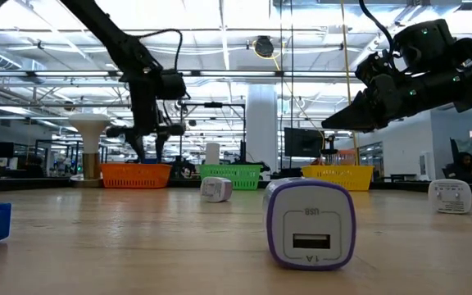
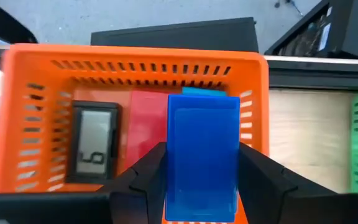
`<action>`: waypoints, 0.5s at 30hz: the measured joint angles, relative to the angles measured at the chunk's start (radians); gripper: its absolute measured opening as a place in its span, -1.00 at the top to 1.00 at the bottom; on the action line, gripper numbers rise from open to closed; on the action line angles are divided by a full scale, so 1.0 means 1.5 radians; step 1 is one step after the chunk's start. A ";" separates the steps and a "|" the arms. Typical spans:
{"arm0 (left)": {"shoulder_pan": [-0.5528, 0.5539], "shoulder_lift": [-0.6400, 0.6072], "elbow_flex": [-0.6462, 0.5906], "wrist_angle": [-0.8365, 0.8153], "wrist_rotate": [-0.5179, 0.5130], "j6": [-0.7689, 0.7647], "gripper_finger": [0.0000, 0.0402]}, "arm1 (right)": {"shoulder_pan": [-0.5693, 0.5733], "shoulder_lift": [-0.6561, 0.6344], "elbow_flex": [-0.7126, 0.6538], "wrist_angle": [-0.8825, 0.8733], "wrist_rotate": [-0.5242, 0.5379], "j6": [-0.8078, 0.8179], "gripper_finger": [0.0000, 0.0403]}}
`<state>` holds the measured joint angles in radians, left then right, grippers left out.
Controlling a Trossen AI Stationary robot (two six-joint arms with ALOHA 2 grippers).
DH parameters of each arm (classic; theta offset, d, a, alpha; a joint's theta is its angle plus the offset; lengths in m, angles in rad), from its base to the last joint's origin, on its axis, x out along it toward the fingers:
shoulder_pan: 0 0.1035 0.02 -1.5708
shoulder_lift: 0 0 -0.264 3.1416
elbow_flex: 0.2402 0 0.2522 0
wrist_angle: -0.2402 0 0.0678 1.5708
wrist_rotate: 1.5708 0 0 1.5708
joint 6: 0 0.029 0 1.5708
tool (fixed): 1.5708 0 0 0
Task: Pick & Place Office items
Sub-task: Put the blue digital clock into the orange basket
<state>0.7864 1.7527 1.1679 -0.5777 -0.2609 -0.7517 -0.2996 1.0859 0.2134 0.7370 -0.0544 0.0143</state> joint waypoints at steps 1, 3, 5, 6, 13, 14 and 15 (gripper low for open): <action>0.000 0.008 0.000 0.004 0.000 0.000 0.23 | 0.000 0.000 0.000 0.000 0.000 0.000 1.00; 0.004 0.024 0.000 0.004 0.000 -0.001 0.23 | 0.000 0.000 0.000 0.000 0.000 0.000 1.00; 0.011 0.035 0.000 0.004 0.000 -0.001 0.23 | 0.000 0.000 0.000 0.000 0.000 0.000 1.00; 0.013 0.039 0.000 0.006 0.000 -0.001 0.23 | 0.000 0.000 0.000 -0.001 0.000 0.000 1.00; 0.015 0.049 0.000 0.040 -0.001 0.026 0.23 | 0.000 0.000 0.000 -0.002 0.000 0.000 1.00; 0.016 0.049 0.000 0.045 -0.002 0.032 0.23 | 0.000 0.000 0.000 -0.002 0.000 0.000 1.00; 0.016 0.049 0.000 0.049 -0.003 0.036 0.23 | 0.000 0.000 0.000 -0.002 0.000 0.000 1.00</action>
<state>0.8098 1.8263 1.1679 -0.5041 -0.2649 -0.6983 -0.2995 1.0859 0.2134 0.7341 -0.0544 0.0143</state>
